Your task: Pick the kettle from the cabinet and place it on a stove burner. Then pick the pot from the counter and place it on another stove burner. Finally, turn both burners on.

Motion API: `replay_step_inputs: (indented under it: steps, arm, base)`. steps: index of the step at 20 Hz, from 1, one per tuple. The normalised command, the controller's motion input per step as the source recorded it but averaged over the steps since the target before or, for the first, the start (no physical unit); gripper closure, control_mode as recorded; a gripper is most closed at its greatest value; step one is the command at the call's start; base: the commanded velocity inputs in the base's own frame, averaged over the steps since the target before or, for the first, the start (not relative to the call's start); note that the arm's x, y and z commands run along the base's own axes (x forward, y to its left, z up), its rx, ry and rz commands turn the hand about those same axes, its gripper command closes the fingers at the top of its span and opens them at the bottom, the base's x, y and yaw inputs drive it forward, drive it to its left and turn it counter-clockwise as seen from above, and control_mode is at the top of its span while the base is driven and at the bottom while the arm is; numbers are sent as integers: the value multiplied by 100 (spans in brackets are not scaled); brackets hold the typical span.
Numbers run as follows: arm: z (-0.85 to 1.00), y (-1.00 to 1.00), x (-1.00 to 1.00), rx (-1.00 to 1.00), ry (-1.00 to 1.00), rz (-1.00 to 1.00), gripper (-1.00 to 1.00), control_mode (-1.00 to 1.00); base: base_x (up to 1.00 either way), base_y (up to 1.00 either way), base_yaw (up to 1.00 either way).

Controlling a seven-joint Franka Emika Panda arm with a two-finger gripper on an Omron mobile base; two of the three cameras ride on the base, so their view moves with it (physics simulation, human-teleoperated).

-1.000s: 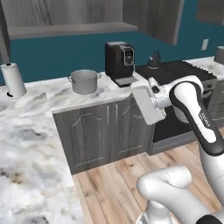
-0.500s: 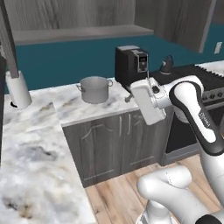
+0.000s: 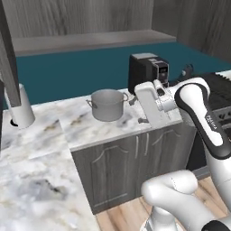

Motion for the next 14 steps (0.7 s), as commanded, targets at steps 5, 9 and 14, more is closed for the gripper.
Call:
replay_step_inputs:
  steps: [5, 9, 14]
  arm:
    - [0, 0, 0, 0, 0, 0, -100, 100]
    - [0, 0, 0, 0, 0, 0, -100, 100]
    - [0, 0, 0, 0, 0, 0, -100, 100]
  base:
    - [69, 0, 0]
    - [65, 0, 0]
    - [56, 0, 0]
